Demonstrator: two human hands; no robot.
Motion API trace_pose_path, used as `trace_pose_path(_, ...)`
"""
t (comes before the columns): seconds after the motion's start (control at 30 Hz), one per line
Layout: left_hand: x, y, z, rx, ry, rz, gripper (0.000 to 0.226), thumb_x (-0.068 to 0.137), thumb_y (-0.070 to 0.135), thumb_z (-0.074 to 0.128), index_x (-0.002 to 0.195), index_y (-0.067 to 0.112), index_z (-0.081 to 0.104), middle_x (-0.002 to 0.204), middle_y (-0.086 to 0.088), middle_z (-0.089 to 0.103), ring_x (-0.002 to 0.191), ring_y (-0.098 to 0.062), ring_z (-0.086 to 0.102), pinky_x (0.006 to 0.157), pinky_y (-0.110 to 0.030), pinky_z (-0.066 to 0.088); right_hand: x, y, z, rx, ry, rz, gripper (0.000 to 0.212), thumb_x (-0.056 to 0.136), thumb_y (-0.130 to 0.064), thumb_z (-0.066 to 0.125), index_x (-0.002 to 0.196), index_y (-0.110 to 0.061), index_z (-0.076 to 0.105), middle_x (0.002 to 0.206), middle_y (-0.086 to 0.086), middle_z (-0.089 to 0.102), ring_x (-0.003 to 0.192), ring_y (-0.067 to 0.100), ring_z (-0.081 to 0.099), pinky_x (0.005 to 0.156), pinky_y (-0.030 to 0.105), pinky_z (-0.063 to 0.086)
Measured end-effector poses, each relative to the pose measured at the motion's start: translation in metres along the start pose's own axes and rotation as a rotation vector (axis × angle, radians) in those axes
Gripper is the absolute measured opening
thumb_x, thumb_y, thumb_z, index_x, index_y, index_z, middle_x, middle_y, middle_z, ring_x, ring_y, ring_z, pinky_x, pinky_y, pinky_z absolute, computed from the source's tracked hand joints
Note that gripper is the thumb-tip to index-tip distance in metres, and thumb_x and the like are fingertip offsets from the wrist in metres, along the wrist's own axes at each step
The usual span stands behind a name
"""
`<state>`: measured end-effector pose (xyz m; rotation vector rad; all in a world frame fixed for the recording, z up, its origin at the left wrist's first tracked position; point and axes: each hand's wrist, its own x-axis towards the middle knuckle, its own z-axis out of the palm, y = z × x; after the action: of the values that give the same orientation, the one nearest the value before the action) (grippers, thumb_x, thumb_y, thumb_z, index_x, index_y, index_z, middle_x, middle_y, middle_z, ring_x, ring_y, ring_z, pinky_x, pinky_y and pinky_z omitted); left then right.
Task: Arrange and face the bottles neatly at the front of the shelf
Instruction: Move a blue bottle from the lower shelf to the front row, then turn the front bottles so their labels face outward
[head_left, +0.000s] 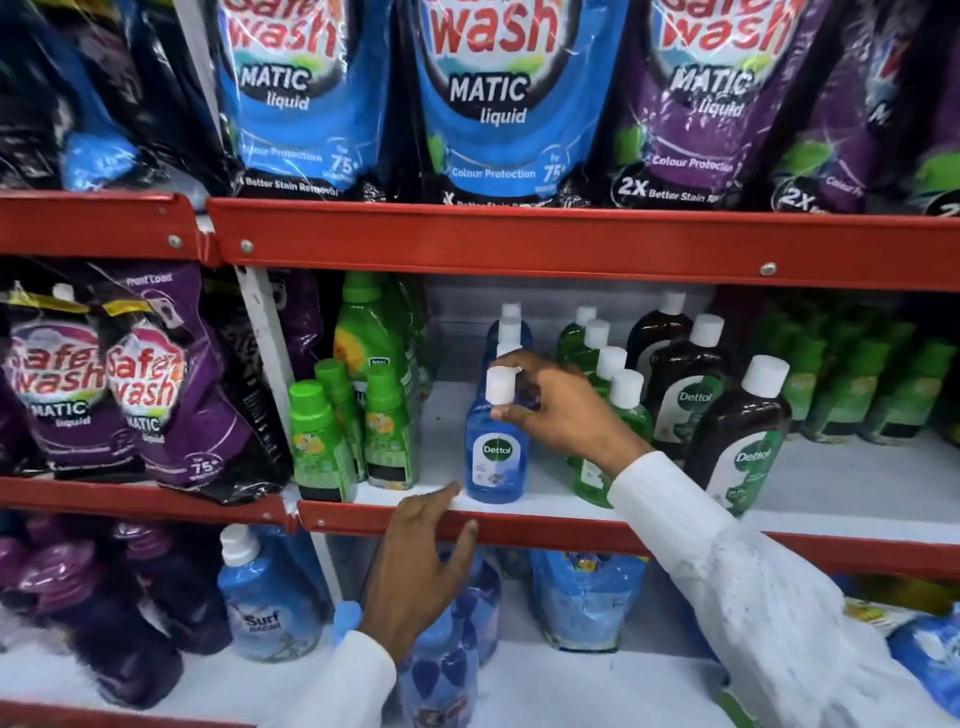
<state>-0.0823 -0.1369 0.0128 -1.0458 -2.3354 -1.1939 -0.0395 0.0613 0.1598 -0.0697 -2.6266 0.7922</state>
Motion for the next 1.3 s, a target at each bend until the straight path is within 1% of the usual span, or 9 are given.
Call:
trace_pose_path(0.07, 0.017, 0.004, -0.004, -0.063, 0.022, -0.045, 0.05, 0.084, 0.04, 0.063, 0.129, 0.019, 0.055, 0.124, 0.003, 0.064, 0.114, -0.012, 0.058, 0.101, -0.03, 0.044, -0.005, 0.003, 0.005, 0.081, 0.032, 0.014, 0.055, 0.082, -0.022, 0.078, 0.132, -0.021, 0.053, 0.103, -0.005, 0.068, 0.085, -0.001, 0.062, 0.076, 0.007, 0.044)
trace_pose_path(0.17, 0.043, 0.008, -0.004, -0.167, -0.083, -0.109, 0.049, 0.08, 0.03, 0.073, 0.123, 0.014, 0.057, 0.112, 0.006, 0.067, 0.1, -0.008, 0.065, 0.088, -0.025, 0.051, -0.02, 0.014, 0.019, 0.124, 0.112, 0.086, 0.064, 0.077, -0.027, 0.083, 0.133, -0.024, 0.053, 0.109, -0.007, 0.071, 0.092, 0.005, 0.068, 0.085, 0.022, 0.054)
trace_pose_path(0.3, 0.066, 0.002, 0.005, -0.222, -0.177, -0.173, 0.031, 0.077, 0.018, 0.078, 0.106, 0.017, 0.068, 0.097, 0.005, 0.076, 0.08, 0.008, 0.067, 0.069, -0.008, 0.052, -0.047, 0.04, 0.049, 0.213, 0.155, 0.205, 0.054, 0.074, -0.021, 0.086, 0.122, -0.017, 0.063, 0.1, -0.008, 0.075, 0.084, 0.002, 0.071, 0.083, 0.023, 0.059)
trace_pose_path(0.57, 0.069, 0.004, 0.01, -0.32, -0.192, -0.2, 0.025, 0.076, 0.011, 0.079, 0.097, 0.02, 0.071, 0.098, 0.005, 0.077, 0.084, 0.004, 0.069, 0.083, -0.026, 0.058, -0.062, 0.058, 0.078, 0.283, 0.269, 0.33, 0.03, 0.079, -0.012, 0.081, 0.107, -0.012, 0.072, 0.099, 0.001, 0.079, 0.087, 0.008, 0.074, 0.084, 0.03, 0.06)
trace_pose_path(0.7, 0.067, 0.006, 0.012, -0.328, -0.183, -0.22, 0.031, 0.077, 0.008, 0.079, 0.106, 0.008, 0.068, 0.1, 0.009, 0.068, 0.074, 0.025, 0.058, 0.071, -0.002, 0.047, -0.065, 0.056, 0.075, 0.274, 0.274, 0.313, 0.027, 0.08, -0.015, 0.08, 0.106, -0.013, 0.073, 0.097, -0.005, 0.076, 0.087, 0.005, 0.072, 0.083, 0.022, 0.058)
trace_pose_path(0.83, 0.066, 0.008, 0.01, -0.336, -0.18, -0.216, 0.033, 0.078, 0.007, 0.078, 0.109, 0.005, 0.067, 0.099, 0.009, 0.064, 0.07, 0.03, 0.053, 0.066, 0.005, 0.04, -0.066, 0.058, 0.076, 0.293, 0.282, 0.32, 0.028, 0.08, -0.016, 0.08, 0.107, -0.013, 0.072, 0.098, -0.004, 0.077, 0.087, 0.004, 0.072, 0.081, 0.016, 0.057)
trace_pose_path(1.07, 0.066, 0.006, 0.01, -0.317, -0.198, -0.23, 0.032, 0.077, 0.014, 0.08, 0.106, 0.012, 0.068, 0.101, 0.012, 0.069, 0.083, 0.017, 0.062, 0.071, 0.0, 0.045, -0.066, 0.06, 0.077, 0.284, 0.288, 0.319, 0.029, 0.081, -0.018, 0.079, 0.109, -0.011, 0.073, 0.102, 0.0, 0.079, 0.091, 0.007, 0.073, 0.087, 0.027, 0.059)
trace_pose_path(1.2, 0.064, 0.007, 0.006, -0.349, -0.23, -0.225, 0.038, 0.077, 0.016, 0.081, 0.111, 0.011, 0.067, 0.11, 0.002, 0.073, 0.095, -0.002, 0.069, 0.084, -0.015, 0.054, -0.073, 0.057, 0.074, 0.316, 0.327, 0.32, 0.031, 0.08, -0.017, 0.08, 0.11, -0.011, 0.073, 0.099, 0.0, 0.078, 0.084, 0.006, 0.073, 0.075, 0.005, 0.052)
trace_pose_path(1.3, 0.046, 0.011, 0.005, -0.234, -0.028, -0.183, 0.053, 0.078, 0.029, 0.081, 0.124, 0.015, 0.06, 0.119, 0.005, 0.066, 0.103, -0.007, 0.065, 0.093, -0.024, 0.051, -0.099, 0.054, 0.062, 0.374, 0.512, 0.299, 0.017, 0.08, -0.013, 0.08, 0.097, -0.015, 0.076, 0.089, -0.004, 0.078, 0.077, 0.004, 0.073, 0.074, 0.015, 0.058)
